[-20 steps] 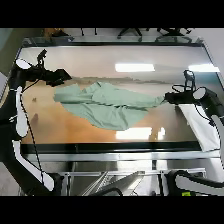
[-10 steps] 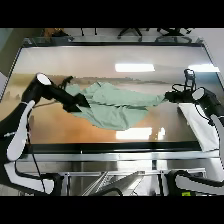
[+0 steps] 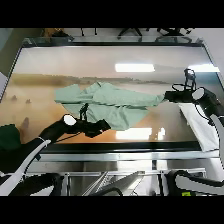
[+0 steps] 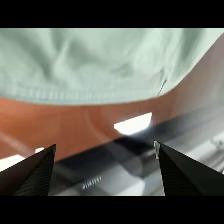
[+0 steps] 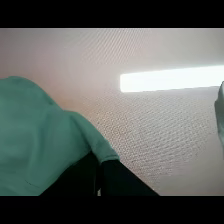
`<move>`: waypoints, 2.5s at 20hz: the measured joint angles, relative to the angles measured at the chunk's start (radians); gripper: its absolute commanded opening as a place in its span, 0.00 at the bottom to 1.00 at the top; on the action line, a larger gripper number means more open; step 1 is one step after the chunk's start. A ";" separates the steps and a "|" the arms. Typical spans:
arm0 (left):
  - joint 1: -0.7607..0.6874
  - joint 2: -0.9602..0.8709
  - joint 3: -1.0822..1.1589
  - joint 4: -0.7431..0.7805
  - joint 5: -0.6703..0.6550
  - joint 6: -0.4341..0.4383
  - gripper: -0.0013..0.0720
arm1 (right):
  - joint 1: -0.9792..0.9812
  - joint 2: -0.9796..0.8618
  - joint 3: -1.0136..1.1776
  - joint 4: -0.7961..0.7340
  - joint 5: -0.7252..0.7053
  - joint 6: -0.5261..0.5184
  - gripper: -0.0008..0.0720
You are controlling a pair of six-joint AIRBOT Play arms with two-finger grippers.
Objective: Fold the shirts.
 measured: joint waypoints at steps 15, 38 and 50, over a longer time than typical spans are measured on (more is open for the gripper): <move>-0.231 -0.139 0.034 -0.071 0.468 -0.182 0.03 | 0.000 0.000 0.000 0.027 0.000 0.000 0.03; 0.803 0.665 1.189 0.450 -0.441 0.111 0.03 | -0.117 0.493 0.714 0.388 0.071 -0.270 0.03; 0.639 0.400 1.163 0.465 -0.492 0.220 0.03 | -0.105 0.172 0.822 0.550 0.325 -0.314 0.03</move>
